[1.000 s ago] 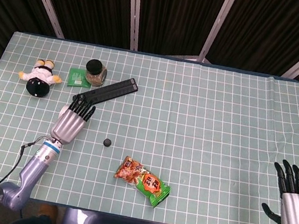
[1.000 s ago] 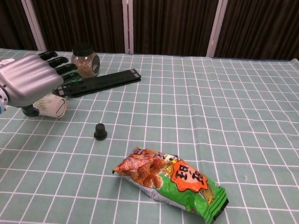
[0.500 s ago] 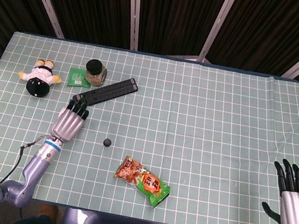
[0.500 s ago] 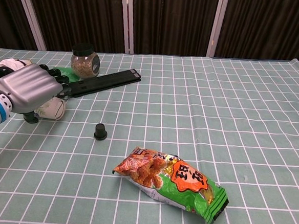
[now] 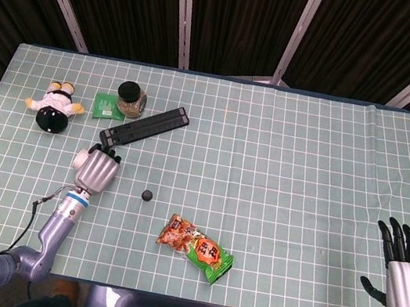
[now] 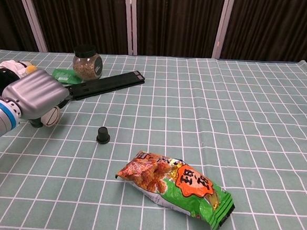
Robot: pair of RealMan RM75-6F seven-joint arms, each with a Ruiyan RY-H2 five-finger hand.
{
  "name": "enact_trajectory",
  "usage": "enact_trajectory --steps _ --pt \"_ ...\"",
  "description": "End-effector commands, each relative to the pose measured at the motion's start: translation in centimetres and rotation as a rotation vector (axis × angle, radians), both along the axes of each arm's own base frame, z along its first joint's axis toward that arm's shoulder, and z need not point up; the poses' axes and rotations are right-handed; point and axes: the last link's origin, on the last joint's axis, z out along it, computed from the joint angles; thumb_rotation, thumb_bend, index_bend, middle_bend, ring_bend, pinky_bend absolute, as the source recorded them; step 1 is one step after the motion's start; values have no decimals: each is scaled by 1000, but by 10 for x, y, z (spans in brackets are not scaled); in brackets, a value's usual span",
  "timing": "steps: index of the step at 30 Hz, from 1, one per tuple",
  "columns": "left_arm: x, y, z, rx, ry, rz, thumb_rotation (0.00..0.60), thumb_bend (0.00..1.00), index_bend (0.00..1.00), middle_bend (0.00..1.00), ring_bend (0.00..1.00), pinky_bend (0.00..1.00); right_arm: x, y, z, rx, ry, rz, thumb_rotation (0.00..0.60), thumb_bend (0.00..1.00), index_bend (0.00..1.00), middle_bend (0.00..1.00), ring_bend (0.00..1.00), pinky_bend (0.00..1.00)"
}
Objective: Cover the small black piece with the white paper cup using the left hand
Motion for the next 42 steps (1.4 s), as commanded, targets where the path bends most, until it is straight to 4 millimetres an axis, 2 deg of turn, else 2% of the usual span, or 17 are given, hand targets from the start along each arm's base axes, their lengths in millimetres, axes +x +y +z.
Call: enact_trajectory --steps 1,5,6,9,11,16,19,22,24,29,36,42 --pt "2 1 4 24 -37 -2 600 12 501 447 409 480 0 0 0 1 -1 2 600 0 0 0 0 0" --pt "7 2 18 42 -189 23 600 14 499 427 393 452 1 1 0 2 -4 6 600 0 0 0 0 0" --pt "14 -2 34 67 -480 95 600 12 499 423 389 436 2 2 1 0 -10 9 600 0 0 0 0 0" --pt "15 -8 57 46 -769 146 600 13 499 423 387 422 3 3 2 0 -13 14 600 0 0 0 0 0" --pt "19 -10 72 37 -1063 209 600 12 499 422 387 423 5 4 3 -2 -19 20 600 0 0 0 0 0" --pt "24 -13 89 -21 -1528 290 600 12 506 427 394 422 6 4 4 -2 -27 28 600 0 0 0 0 0" --pt "26 -15 89 -54 -1618 278 600 14 508 427 394 422 6 4 5 1 -31 26 600 0 0 0 0 0" --pt "31 -18 80 -128 -1687 304 600 12 508 427 393 419 5 3 4 6 -30 24 600 0 0 0 0 0" --pt "35 -19 63 -197 -1735 377 600 12 508 427 393 417 5 3 5 4 -33 25 600 0 0 0 0 0" --pt "39 -13 42 -272 -1817 494 600 14 508 427 383 411 3 3 6 1 -32 18 600 0 0 0 0 0" --pt "45 -9 13 -307 -1759 505 600 14 508 427 382 411 0 3 8 -4 -35 3 600 0 0 0 0 0" --pt "41 -8 3 -282 -1720 503 600 14 508 427 382 411 0 3 7 2 -38 4 600 0 0 0 0 0"
